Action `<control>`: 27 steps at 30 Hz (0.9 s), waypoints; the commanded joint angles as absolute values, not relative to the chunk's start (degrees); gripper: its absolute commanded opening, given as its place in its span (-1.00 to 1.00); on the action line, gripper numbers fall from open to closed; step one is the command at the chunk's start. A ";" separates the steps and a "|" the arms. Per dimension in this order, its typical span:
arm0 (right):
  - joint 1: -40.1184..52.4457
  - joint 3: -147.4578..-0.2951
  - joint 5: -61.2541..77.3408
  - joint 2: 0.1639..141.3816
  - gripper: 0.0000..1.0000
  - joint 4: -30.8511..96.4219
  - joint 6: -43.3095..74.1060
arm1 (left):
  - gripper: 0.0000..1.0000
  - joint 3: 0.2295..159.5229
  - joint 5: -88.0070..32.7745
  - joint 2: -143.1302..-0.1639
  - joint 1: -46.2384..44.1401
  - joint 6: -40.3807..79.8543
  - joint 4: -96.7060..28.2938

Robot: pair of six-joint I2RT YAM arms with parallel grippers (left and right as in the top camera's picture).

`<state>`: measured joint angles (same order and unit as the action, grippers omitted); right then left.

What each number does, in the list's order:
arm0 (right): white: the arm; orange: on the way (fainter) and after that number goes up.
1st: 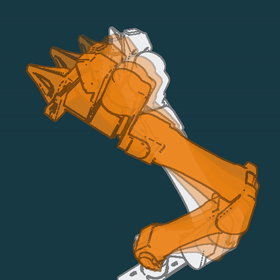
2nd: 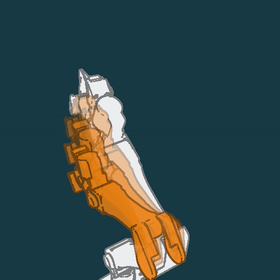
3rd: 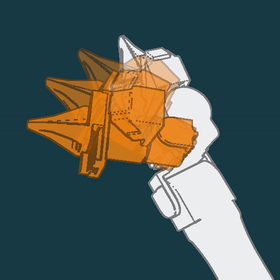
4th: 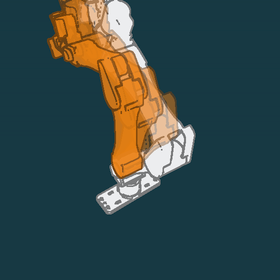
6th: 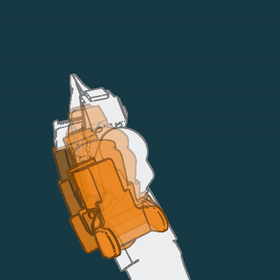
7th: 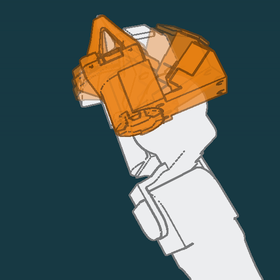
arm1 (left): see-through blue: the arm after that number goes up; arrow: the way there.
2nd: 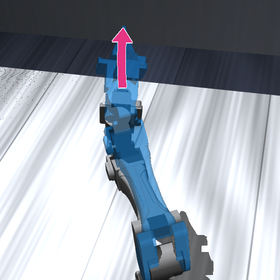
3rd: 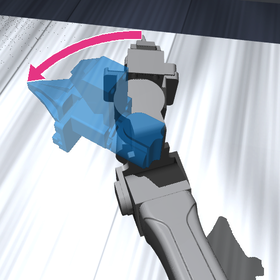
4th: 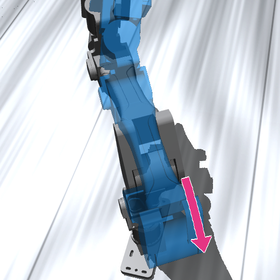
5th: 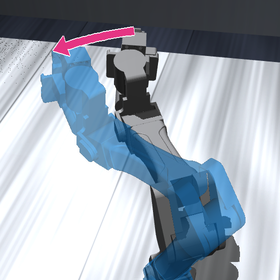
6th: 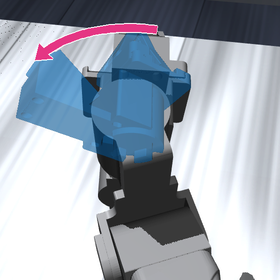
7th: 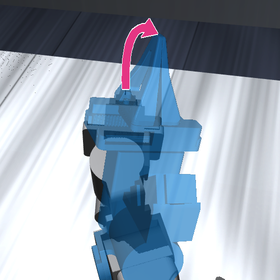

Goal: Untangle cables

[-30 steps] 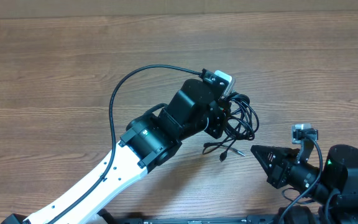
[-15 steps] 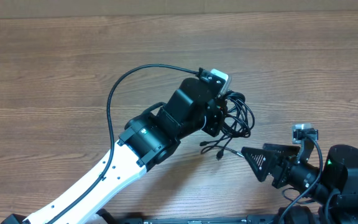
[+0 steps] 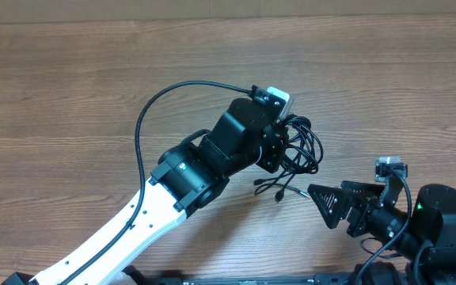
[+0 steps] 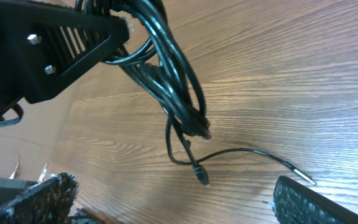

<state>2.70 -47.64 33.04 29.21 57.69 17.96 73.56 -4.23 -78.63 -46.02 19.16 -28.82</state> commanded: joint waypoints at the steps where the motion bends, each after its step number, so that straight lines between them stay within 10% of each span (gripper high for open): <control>1: 2.55 -49.08 29.98 29.12 1.00 57.12 17.61 | -0.92 75.18 -5.19 -77.12 -45.76 17.93 -28.71; 27: 2.55 -47.57 7.99 33.21 0.89 52.12 11.97 | -0.92 75.18 -27.86 -77.12 -45.78 13.13 -23.11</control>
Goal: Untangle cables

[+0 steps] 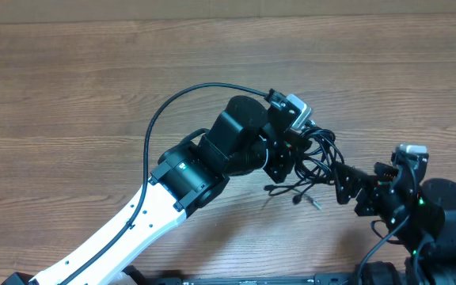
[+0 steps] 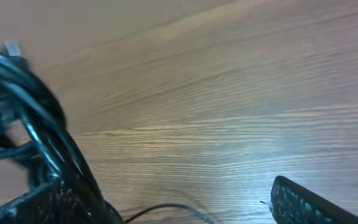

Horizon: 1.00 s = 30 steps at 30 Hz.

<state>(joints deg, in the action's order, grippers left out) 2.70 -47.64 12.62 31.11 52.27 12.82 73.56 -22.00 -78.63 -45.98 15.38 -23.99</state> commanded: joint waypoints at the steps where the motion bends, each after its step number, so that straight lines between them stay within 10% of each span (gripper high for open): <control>1: 2.55 -47.57 6.46 34.09 0.88 52.18 11.97 | -0.92 75.18 -28.73 -77.12 -45.78 12.14 -23.11; 30: 2.50 -47.59 -0.34 47.75 0.86 58.13 22.63 | -0.92 75.18 -27.92 -76.31 -37.78 10.92 -27.46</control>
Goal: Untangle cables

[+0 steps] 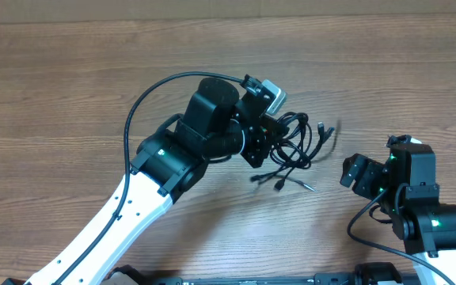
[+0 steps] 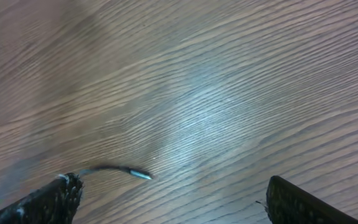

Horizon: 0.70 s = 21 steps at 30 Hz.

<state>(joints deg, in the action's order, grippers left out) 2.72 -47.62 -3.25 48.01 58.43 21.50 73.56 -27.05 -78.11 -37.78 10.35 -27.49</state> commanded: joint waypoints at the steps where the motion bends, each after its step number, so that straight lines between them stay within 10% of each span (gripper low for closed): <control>1: 2.50 -47.62 0.93 47.75 0.86 58.06 22.37 | -0.92 75.18 -27.92 -76.31 -37.78 10.92 -27.51; 14: 2.50 -47.70 37.32 47.16 0.72 52.66 9.45 | -0.92 75.18 -23.79 -76.34 -37.78 13.17 -29.36; 21: 2.50 -47.70 33.56 47.18 0.77 48.31 9.91 | -0.92 75.18 -30.13 -76.34 -37.89 13.72 -29.19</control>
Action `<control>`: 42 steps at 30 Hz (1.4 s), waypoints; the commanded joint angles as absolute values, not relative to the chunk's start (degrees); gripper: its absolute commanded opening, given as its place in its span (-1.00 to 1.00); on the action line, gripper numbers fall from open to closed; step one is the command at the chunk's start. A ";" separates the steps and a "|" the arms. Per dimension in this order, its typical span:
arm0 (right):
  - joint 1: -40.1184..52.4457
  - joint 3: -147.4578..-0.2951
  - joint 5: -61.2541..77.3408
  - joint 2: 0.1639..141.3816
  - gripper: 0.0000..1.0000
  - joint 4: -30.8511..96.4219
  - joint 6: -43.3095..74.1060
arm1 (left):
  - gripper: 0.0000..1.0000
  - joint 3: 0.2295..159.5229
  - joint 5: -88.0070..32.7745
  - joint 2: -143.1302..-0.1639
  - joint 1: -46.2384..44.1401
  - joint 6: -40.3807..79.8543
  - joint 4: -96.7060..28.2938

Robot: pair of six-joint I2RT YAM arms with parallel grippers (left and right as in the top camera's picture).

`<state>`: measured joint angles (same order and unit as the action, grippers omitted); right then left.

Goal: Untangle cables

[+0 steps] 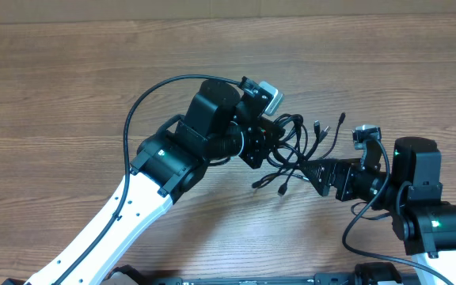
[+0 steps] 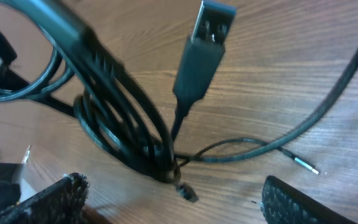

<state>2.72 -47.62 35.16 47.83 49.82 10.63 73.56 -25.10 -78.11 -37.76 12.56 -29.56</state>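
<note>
A tangle of black cables (image 1: pixel 298 145) hangs from my left gripper (image 1: pixel 266 147), which is shut on it near the table's middle. Loose ends fan out to the right; others trail onto the wood below. My right gripper (image 1: pixel 317 175) points left at the tangle's lower right side and is open. In the right wrist view the looped bundle (image 2: pixel 120 121) fills the left, a USB plug (image 2: pixel 202 50) dangles at the top, and a thin lead with a metal tip (image 2: pixel 305 165) lies on the table. The right gripper (image 2: pixel 176 208) holds nothing; a small plug (image 2: pixel 186 192) lies just ahead of its fingers.
The wooden table (image 1: pixel 70 79) stretches bare to the left and back. The left arm's own black cable (image 1: pixel 137 119) arcs over the table left of its wrist. The right arm's base (image 1: pixel 430 226) sits at the lower right.
My right gripper has moved left from the bare wood at the right to the tangle's lower right side, still open. The left gripper and the bundle have hardly moved.
At first my left gripper held the tangle up while the right stood open at the lower right. Then the right reached up against the bundle. After that the left had carried the tangle leftward and the right was back off to the right. Now the right is close again.
</note>
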 commanded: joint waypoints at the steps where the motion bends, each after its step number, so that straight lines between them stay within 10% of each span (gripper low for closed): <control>1: 2.50 -47.70 30.72 47.29 0.77 47.83 11.18 | -0.92 75.18 -31.09 -76.31 -37.89 13.72 -29.19; 27: 2.50 -47.83 13.76 54.15 0.40 58.39 25.74 | -0.92 75.18 -24.95 -70.46 -37.78 7.16 -25.32; 42: 2.55 -59.42 22.28 47.51 0.59 60.23 8.62 | -0.92 75.18 -23.05 -69.25 -37.89 6.66 -30.79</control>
